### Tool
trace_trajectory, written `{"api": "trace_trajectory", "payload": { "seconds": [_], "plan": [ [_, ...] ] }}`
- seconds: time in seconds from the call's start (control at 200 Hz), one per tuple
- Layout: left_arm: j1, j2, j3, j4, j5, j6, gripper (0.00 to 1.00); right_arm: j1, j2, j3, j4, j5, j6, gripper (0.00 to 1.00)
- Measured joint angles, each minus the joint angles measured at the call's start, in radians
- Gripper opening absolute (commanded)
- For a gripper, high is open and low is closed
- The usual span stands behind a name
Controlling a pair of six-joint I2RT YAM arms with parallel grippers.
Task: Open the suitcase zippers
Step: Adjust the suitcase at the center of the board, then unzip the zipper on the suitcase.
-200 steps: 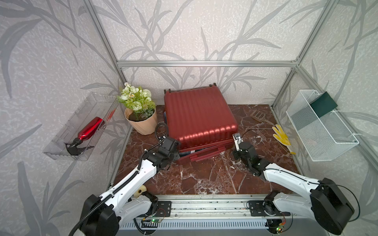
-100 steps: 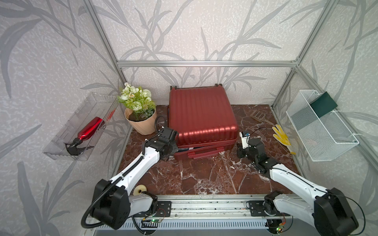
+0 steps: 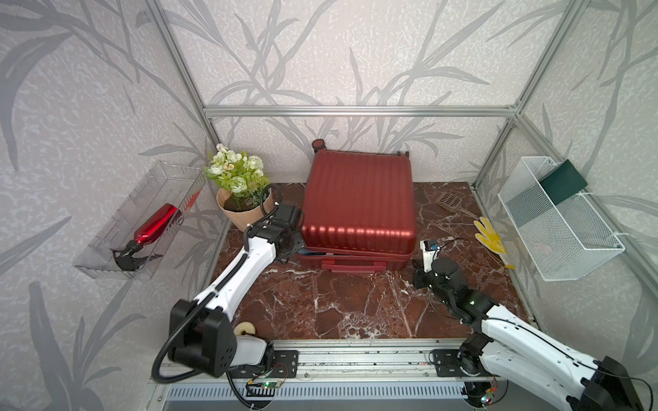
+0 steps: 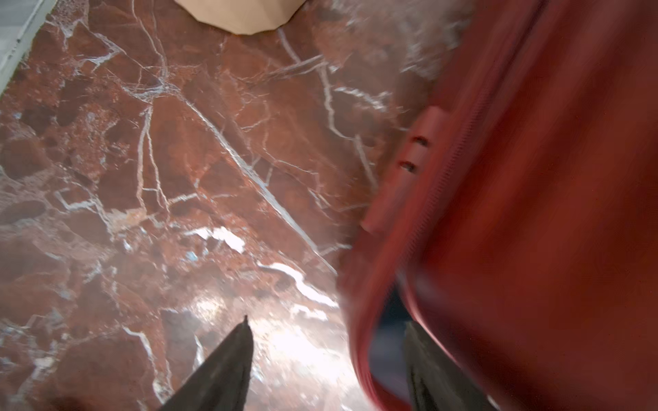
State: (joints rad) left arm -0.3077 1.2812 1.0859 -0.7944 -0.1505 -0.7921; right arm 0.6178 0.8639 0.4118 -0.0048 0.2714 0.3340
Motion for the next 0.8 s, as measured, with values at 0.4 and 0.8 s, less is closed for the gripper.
{"api": "trace_trajectory", "payload": {
  "seconds": [0.4,0.8],
  "plan": [
    [-0.395,0.018,-0.307,0.351,0.071,-0.406,0.65,0.022,0.021,-0.007,0.019,0.035,0.037,0.00],
    [-0.444,0.097,-0.325,0.502,0.074,-0.502,0.50,0.025,-0.048,-0.039,0.023,0.038,0.040,0.00]
  ]
}}
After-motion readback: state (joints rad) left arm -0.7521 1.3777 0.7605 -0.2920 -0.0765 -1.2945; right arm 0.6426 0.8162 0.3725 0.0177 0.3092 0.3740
